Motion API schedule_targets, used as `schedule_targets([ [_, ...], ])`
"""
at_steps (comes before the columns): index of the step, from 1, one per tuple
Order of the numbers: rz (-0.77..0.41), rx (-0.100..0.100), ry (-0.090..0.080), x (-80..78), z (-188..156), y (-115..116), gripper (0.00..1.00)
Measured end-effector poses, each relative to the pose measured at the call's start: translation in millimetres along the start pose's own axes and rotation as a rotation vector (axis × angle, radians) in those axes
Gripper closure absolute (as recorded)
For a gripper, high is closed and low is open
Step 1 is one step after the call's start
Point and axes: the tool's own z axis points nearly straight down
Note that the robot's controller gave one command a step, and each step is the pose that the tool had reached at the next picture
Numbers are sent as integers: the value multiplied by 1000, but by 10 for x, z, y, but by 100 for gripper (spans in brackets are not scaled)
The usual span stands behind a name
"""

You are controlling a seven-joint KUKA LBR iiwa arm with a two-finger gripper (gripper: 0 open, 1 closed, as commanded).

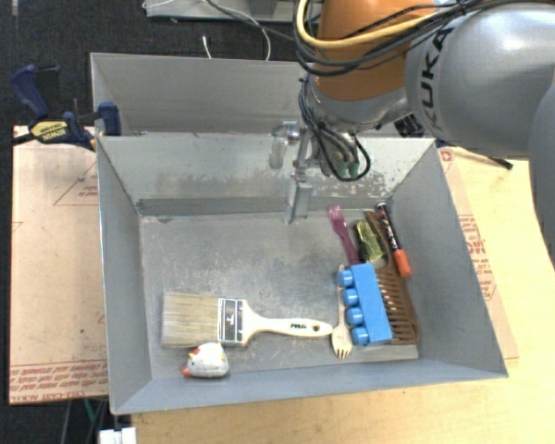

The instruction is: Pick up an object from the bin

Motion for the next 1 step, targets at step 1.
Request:
schedule_targets([
  [1,2,-1,-9,-12,-51,-6,0],
])
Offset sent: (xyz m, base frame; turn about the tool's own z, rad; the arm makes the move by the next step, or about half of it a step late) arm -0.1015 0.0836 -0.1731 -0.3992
